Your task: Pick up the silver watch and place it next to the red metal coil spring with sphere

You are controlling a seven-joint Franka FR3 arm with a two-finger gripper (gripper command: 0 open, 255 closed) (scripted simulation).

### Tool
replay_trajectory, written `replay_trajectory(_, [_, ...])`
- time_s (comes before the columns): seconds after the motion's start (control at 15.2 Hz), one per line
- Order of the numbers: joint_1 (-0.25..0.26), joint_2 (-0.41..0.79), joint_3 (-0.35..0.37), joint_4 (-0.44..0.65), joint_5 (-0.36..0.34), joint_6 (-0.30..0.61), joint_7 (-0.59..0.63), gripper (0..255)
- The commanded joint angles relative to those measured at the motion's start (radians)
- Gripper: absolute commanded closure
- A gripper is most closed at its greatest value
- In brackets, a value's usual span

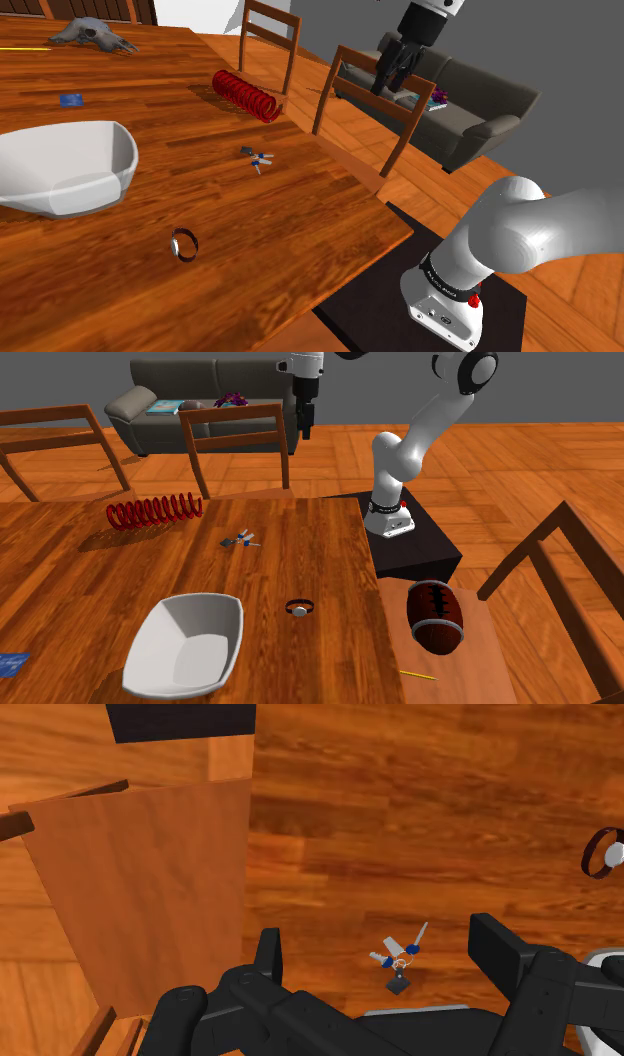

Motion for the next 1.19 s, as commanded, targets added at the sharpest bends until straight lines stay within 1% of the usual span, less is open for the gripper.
replay_trajectory(0.0, [0.0, 0.0, 0.0, 0.0, 0.0, 0.0, 0.0, 0])
replay_trajectory(0.33, [0.031, -0.006, 0.099, -0.091, 0.069, 0.107, 0.116, 0])
replay_trajectory(0.59, [0.059, 0.018, 0.183, -0.14, 0.125, 0.201, 0.207, 0])
replay_trajectory(0.86, [0.085, 0.068, 0.271, -0.166, 0.176, 0.301, 0.298, 0])
replay_trajectory(1.12, [0.104, 0.143, 0.361, -0.169, 0.216, 0.405, 0.391, 0])
